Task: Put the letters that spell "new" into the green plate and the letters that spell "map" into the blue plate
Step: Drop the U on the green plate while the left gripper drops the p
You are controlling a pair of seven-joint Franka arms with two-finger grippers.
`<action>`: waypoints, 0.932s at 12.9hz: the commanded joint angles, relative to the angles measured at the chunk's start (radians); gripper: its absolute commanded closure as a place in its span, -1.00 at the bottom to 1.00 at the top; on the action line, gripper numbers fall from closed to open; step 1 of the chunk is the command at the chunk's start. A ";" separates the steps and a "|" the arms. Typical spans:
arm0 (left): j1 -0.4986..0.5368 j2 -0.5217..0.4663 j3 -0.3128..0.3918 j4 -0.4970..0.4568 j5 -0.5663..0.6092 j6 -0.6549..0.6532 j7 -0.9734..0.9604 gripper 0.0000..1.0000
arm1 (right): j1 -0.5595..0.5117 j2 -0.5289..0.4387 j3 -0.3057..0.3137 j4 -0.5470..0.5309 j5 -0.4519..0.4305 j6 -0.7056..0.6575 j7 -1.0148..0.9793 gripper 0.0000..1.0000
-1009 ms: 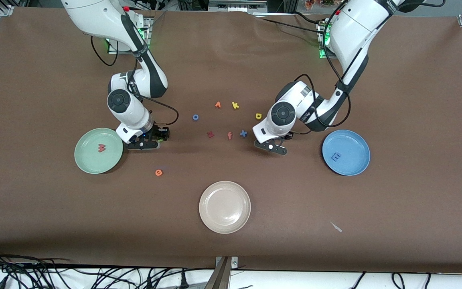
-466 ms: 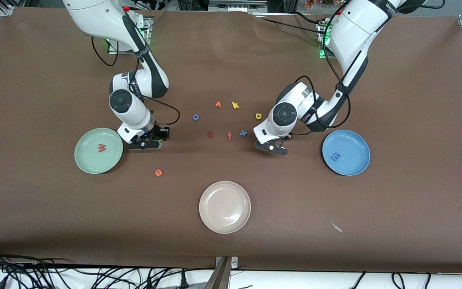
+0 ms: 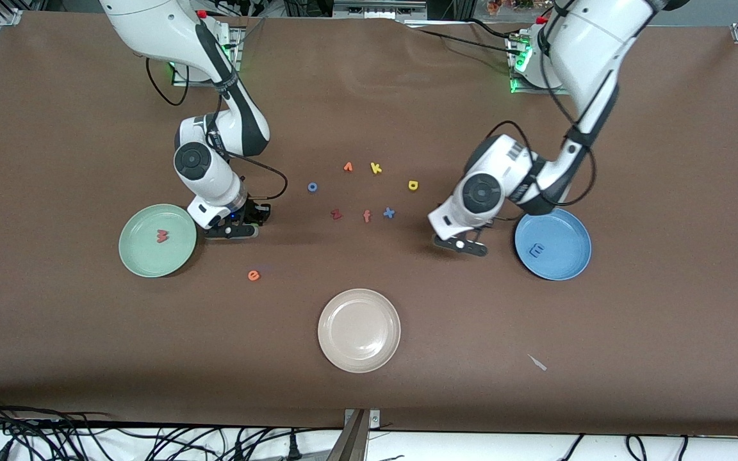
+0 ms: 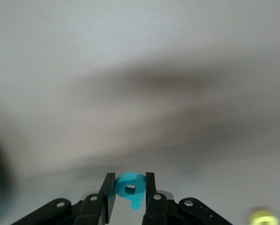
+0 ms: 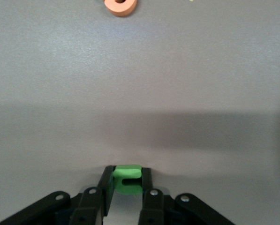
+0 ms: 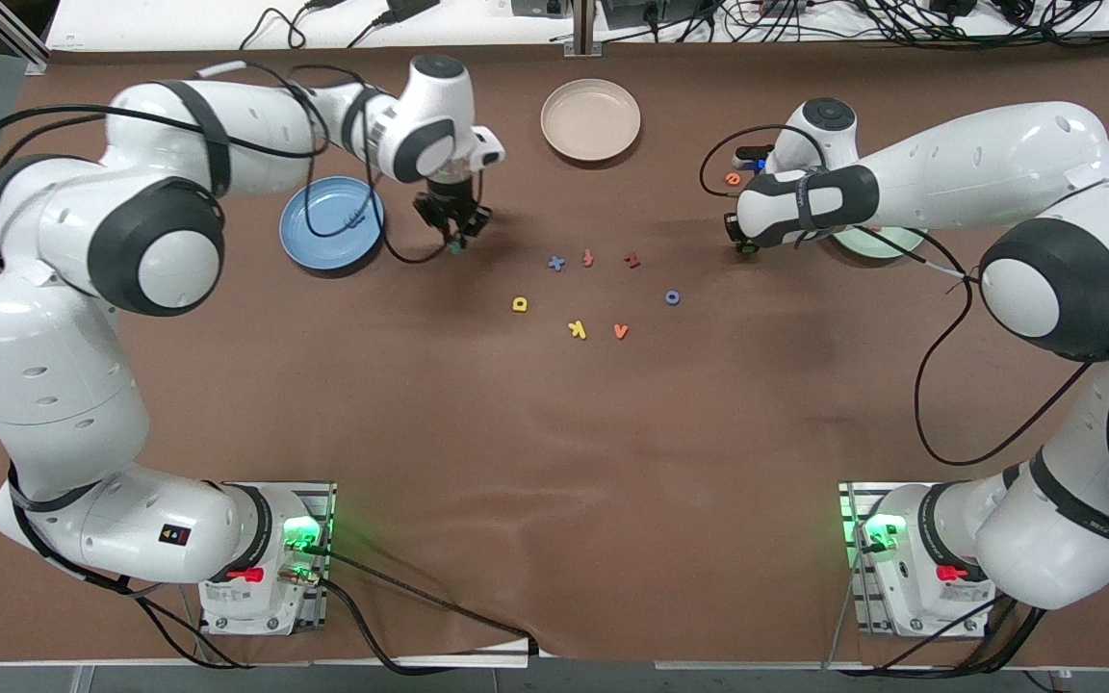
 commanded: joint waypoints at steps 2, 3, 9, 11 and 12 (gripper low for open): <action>0.158 -0.050 -0.006 -0.009 0.062 -0.028 0.219 1.00 | 0.000 -0.026 -0.031 0.079 0.006 -0.152 -0.047 0.96; 0.202 -0.047 -0.007 -0.008 0.100 -0.028 0.271 1.00 | 0.000 -0.036 -0.097 0.102 0.006 -0.233 -0.116 0.95; 0.364 0.000 -0.009 -0.038 0.120 -0.017 0.463 1.00 | -0.018 -0.037 -0.314 0.107 0.011 -0.310 -0.317 0.93; 0.378 0.002 -0.009 -0.054 0.120 -0.019 0.471 -0.09 | -0.099 -0.021 -0.311 0.113 0.010 -0.304 -0.328 0.39; 0.378 -0.001 -0.012 -0.054 0.119 -0.025 0.473 -0.99 | -0.110 -0.021 -0.311 0.116 0.013 -0.312 -0.325 -0.99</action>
